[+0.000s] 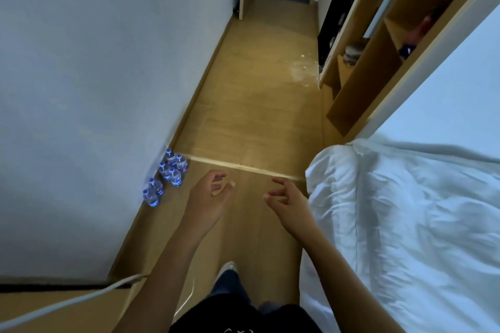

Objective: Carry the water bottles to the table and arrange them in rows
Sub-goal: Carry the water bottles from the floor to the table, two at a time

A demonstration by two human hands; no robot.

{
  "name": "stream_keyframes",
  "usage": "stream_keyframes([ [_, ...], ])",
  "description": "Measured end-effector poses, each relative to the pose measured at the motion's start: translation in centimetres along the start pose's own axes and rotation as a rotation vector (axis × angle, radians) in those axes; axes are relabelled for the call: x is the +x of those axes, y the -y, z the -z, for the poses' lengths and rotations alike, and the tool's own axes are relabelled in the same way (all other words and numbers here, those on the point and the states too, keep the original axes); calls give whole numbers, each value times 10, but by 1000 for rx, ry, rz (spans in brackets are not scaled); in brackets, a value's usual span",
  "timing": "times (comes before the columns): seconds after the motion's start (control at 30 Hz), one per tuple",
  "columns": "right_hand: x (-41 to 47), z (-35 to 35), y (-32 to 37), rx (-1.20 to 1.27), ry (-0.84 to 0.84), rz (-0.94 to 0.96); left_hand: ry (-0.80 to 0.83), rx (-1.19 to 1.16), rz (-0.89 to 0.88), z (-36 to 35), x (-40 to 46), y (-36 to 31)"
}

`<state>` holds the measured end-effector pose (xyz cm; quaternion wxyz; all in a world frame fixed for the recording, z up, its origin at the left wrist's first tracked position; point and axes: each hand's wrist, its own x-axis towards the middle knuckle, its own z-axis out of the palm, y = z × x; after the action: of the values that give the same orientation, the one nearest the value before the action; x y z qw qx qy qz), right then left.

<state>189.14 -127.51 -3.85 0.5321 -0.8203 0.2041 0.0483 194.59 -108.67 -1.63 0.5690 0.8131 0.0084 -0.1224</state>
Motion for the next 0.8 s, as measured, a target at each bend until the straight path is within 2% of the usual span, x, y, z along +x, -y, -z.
stream_keyframes([
  [0.3,152,27,54,-33,49,41,-70,-34,-11,-3,143,-38],
  [0.67,345,56,102,-142,279,76,-410,-101,246,-24,267,-58],
  [0.8,396,42,121,-155,388,108,-547,-123,323,-21,288,-61],
])
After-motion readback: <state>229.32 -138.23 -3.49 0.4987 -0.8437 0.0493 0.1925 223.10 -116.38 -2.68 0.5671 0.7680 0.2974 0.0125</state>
